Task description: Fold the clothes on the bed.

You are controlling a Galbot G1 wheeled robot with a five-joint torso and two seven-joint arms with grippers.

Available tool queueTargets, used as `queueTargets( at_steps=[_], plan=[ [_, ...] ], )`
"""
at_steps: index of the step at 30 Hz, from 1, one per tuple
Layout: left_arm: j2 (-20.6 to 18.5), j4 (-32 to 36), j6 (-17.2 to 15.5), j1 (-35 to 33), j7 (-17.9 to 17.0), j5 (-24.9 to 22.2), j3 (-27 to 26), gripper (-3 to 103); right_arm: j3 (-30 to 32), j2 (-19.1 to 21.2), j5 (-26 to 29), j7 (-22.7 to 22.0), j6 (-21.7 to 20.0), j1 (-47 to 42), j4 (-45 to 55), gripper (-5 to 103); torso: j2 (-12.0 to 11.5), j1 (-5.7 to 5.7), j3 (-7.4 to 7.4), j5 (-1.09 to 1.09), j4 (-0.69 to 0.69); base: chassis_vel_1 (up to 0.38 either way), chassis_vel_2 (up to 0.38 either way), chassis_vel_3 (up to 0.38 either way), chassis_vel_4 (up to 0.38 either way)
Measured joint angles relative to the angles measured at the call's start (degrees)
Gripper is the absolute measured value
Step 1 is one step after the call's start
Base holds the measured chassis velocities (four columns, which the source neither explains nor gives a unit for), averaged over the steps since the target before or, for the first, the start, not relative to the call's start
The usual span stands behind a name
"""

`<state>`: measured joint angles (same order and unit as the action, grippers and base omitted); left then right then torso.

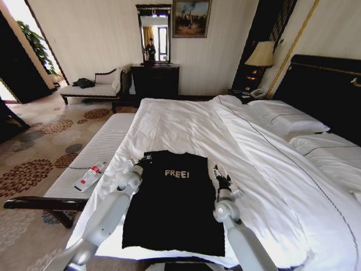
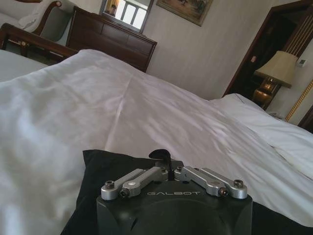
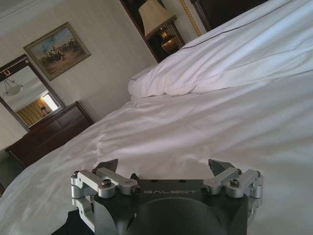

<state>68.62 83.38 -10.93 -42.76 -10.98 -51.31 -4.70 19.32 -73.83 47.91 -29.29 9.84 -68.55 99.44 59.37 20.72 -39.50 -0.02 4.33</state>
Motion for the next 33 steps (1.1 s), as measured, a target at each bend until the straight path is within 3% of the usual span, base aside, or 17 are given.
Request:
queueTargets(
  at_steps=[8, 12, 14, 18, 21, 22, 24, 27, 29, 32, 33],
  plan=[
    [2.30, -1.84, -0.07, 0.45, -1.68, 2.22, 1.49, -2, 0.09, 0.09, 0.08, 0.03, 0.01, 0.40, -0.18, 100, 0.00, 0.00, 0.00, 0.00, 0.02, 0.000, 0.000, 0.000, 0.000],
    [0.56, 0.42, -0.83, -2.10, -2.11, 2.65, 1.11, 20, 0.06, 0.10, 0.11, 0.04, 0.01, 0.54, -0.29, 100, 0.00, 0.00, 0.00, 0.00, -0.02, 0.000, 0.000, 0.000, 0.000],
    [0.05, 1.26, -1.00, -2.88, -2.16, 2.65, 0.79, 20, -0.01, 0.09, 0.11, 0.05, 0.01, 0.54, -0.35, 100, 0.00, 0.00, 0.00, -0.02, -0.02, 0.000, 0.000, 0.000, 0.000],
    [-1.90, 5.65, -1.17, -6.55, -1.15, 2.62, -0.52, 41, -0.41, 0.00, 0.08, 0.06, 0.01, 0.55, -0.42, 100, 0.00, 0.00, 0.00, -0.01, -0.01, 0.000, 0.000, 0.000, 0.000],
    [-2.56, 7.35, -1.18, -8.18, -0.91, 2.14, -1.12, 46, -0.50, -0.05, 0.07, 0.06, 0.01, 0.54, -0.20, 100, 0.00, 0.00, 0.00, -0.01, -0.01, 0.000, 0.000, 0.000, 0.000],
    [-3.00, 8.29, -1.25, -9.65, -0.93, 1.85, -1.76, 57, -0.53, -0.07, 0.07, 0.05, 0.01, 0.45, 0.10, 100, 0.00, 0.00, 0.00, -0.01, -0.02, 0.000, 0.000, 0.000, 0.000],
    [-3.11, 8.41, -1.29, -10.05, -0.98, 1.77, -1.97, 57, -0.53, -0.07, 0.06, 0.05, 0.00, 0.37, 0.22, 100, 0.00, 0.00, 0.00, -0.02, -0.01, 0.000, 0.000, 0.000, 0.000],
    [-3.35, 8.32, -1.36, -11.20, -1.64, 1.69, -2.73, 73, -0.46, 0.00, 0.06, -0.02, -0.02, -0.26, 0.81, 100, 0.00, 0.00, 0.00, -0.02, -0.01, 0.000, 0.000, 0.000, 0.000],
    [-3.33, 8.28, -1.36, -11.25, -1.68, 1.70, -2.78, 73, -0.41, 0.02, 0.06, -0.04, -0.03, -0.38, 0.93, 100, 0.00, 0.00, 0.00, -0.01, -0.01, 0.000, 0.000, 0.000, 0.000],
    [-2.54, 8.92, -1.19, -10.58, -2.01, 1.05, -3.42, 89, -0.16, 0.04, 0.05, -0.18, -0.04, -1.15, 1.72, 100, 0.00, 0.00, 0.00, -0.02, 0.01, 0.000, 0.000, 0.000, 0.000],
    [-2.54, 8.92, -1.19, -10.58, -2.01, 1.05, -3.42, 89, -0.16, 0.04, 0.05, -0.18, -0.04, -1.15, 1.72, 100, 0.00, 0.00, 0.00, -0.02, 0.01, 0.000, 0.000, 0.000, 0.000]
  ],
)
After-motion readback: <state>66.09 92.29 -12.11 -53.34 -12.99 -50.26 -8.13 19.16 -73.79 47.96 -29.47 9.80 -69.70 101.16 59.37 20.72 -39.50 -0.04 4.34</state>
